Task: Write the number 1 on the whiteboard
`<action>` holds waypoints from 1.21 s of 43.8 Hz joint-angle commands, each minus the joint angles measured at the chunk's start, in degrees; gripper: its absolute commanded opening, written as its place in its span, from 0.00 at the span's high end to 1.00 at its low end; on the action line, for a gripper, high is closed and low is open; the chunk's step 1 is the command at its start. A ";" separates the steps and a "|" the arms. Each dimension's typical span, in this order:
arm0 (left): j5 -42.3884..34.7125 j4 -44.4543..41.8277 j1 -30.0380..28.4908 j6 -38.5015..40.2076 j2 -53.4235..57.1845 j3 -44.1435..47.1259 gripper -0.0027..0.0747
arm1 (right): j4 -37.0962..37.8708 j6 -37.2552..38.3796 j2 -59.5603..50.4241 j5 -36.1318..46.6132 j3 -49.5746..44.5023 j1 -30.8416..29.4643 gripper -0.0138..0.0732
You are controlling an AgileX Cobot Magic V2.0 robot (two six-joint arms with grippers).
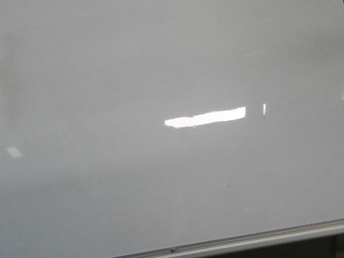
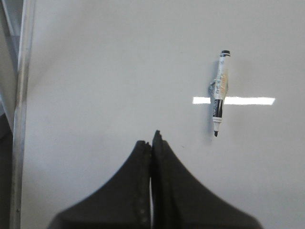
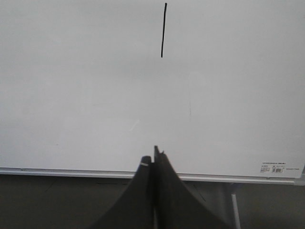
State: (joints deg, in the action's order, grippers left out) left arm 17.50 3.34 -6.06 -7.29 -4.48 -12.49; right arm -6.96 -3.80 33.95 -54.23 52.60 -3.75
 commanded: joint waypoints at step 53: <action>-22.94 -3.34 5.26 5.84 5.88 14.38 0.99 | 0.44 -0.28 0.19 4.00 1.33 -0.27 0.92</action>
State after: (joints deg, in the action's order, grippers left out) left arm -0.35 0.00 -1.12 -2.12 0.35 0.40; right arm -6.96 -3.80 33.95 -54.23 52.60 -3.75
